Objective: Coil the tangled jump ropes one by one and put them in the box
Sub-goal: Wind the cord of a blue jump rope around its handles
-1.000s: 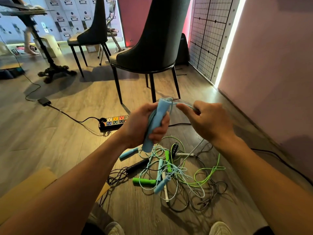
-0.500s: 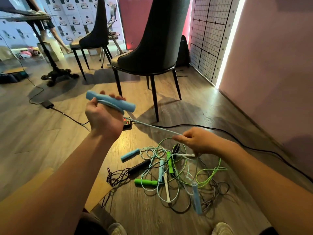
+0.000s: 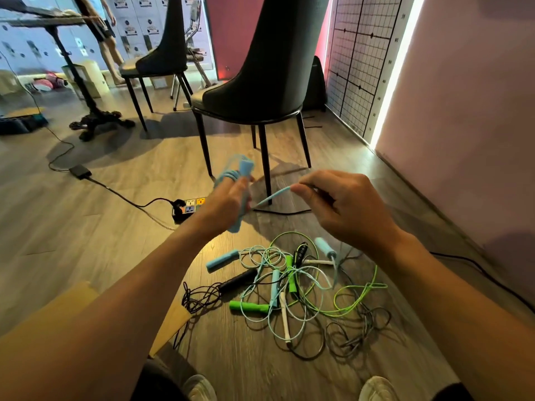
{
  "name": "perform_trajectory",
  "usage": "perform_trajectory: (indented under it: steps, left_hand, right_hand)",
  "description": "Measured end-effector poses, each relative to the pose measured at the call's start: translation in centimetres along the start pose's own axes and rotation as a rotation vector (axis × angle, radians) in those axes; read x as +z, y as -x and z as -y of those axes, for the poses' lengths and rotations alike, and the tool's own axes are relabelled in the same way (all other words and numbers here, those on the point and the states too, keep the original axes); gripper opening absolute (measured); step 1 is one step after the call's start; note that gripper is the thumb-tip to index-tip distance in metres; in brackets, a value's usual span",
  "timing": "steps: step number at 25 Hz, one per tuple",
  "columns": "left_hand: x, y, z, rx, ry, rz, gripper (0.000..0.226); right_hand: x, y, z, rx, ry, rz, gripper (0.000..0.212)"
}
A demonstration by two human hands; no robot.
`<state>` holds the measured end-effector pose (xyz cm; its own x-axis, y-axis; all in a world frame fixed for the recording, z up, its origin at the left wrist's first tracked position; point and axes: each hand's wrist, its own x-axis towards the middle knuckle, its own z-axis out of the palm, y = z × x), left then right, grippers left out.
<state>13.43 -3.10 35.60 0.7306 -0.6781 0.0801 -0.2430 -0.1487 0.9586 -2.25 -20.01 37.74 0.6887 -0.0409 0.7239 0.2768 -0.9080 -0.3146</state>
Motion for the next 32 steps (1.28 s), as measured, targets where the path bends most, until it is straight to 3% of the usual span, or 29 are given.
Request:
perform_trajectory:
  steps: [2,4,6,9,12,14,16,20,23,26,29,32]
  left_hand:
    - [0.8,0.9,0.1,-0.113,-0.159,0.342,0.03]
    - [1.3,1.5,0.1,-0.221,-0.031,0.553,0.049]
    - [1.6,1.5,-0.4,-0.273,0.157,0.648,0.067]
    - [2.3,1.7,-2.0,-0.267,0.316,0.721,0.061]
    - [3.0,2.0,-3.4,-0.219,0.669,0.691,0.046]
    - [2.9,1.7,-3.6,-0.099,0.971,0.627,0.039]
    - [2.3,1.2,-3.6,0.002,1.192,0.535,0.033]
    - [0.9,0.6,-2.6,0.053,1.318,0.23,0.026]
    - [0.0,-0.3,-1.4,0.068,1.236,-0.143,0.023]
    - [-0.6,-1.0,-0.3,-0.012,1.117,-0.392,0.024]
    - [-0.4,-1.1,0.7,-0.049,0.802,-0.392,0.021]
    - [0.7,-0.8,1.2,0.02,0.261,-0.229,0.021]
  right_hand:
    - [0.0,0.0,-0.4,0.012,0.075,-0.051,0.023]
    - [-0.1,0.2,-1.2,0.067,0.122,-0.084,0.026]
    - [-0.2,0.5,-1.9,0.14,0.146,-0.112,0.029]
    - [0.0,0.6,-2.5,0.236,0.176,-0.124,0.035]
    - [0.8,0.5,-2.2,0.335,0.121,-0.087,0.043]
    - [1.7,0.6,-2.0,0.38,0.002,0.029,0.052]
    - [2.5,0.9,-1.6,0.457,-0.117,0.251,0.053]
    - [3.9,2.3,-1.4,0.662,-0.155,0.739,0.053]
    - [4.0,2.8,-1.4,0.701,-0.085,0.982,0.058]
    - [3.1,2.2,-1.0,0.659,-0.08,0.977,0.053]
    - [2.5,1.5,-0.9,0.409,-0.05,0.637,0.039]
    - [2.4,0.8,-0.9,0.07,0.065,0.352,0.033]
